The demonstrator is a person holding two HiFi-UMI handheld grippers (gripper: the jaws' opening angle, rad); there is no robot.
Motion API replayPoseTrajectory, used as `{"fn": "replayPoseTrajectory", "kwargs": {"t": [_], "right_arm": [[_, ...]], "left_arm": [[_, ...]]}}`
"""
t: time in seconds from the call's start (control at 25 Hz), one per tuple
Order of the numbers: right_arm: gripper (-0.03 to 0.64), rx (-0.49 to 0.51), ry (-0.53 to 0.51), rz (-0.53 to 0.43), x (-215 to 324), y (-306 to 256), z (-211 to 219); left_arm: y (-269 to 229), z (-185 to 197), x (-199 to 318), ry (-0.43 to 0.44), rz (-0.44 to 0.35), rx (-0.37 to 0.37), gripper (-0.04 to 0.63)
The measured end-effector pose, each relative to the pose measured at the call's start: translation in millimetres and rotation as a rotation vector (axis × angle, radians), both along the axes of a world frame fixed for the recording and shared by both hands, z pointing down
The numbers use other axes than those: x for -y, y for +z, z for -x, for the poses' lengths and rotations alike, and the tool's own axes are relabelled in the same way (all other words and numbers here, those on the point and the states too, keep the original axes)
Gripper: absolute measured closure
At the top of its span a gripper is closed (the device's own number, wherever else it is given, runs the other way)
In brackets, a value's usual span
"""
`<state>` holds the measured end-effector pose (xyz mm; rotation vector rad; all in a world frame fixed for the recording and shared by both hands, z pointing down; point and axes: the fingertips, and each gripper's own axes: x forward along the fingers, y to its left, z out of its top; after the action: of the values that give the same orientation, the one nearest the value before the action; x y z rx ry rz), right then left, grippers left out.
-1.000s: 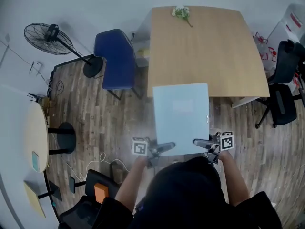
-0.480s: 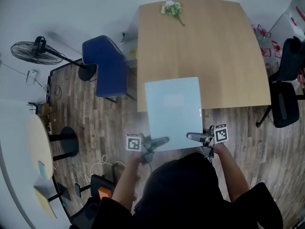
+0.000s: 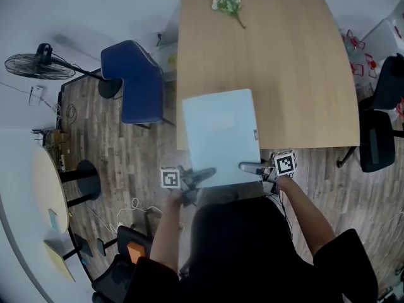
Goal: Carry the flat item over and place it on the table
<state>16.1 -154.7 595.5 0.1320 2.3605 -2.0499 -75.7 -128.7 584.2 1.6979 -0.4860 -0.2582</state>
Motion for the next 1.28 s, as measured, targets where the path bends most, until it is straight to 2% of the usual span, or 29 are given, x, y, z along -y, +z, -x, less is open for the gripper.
{"fn": "replayPoseTrajectory", "kwargs": {"t": [0.16,0.32,0.48,0.6,0.8,1.04,1.28], "right_arm": [[0.322,-0.026,0.005,0.015,24.0,11.2,9.9],[0.322,-0.040,0.032,0.020,44.3,21.9,19.2],[0.313,-0.070,0.015,0.023,65.2,37.9,28.2],[0.313,-0.072,0.020,0.056,74.7,54.4,35.1],[0.313,-0.111,0.053,0.110,102.7,88.4,40.1],[0.307,-0.091,0.082,0.119,130.4,105.3,55.0],[0.310,-0.085,0.104,0.118,148.9,116.3,61.8]], "left_arm": [[28.8,17.9,21.4,-0.017,0.045,0.046,0.256],[39.6,24.8,45.4,0.007,0.054,0.038,0.248],[57.4,32.9,69.5,0.017,0.069,0.016,0.244],[77.2,41.0,78.9,0.017,0.112,0.031,0.242],[101.4,51.9,113.6,0.035,0.112,0.060,0.233],[125.0,61.6,138.1,0.037,0.155,0.018,0.230],[142.3,65.9,154.4,0.073,0.190,0.050,0.228]]}}
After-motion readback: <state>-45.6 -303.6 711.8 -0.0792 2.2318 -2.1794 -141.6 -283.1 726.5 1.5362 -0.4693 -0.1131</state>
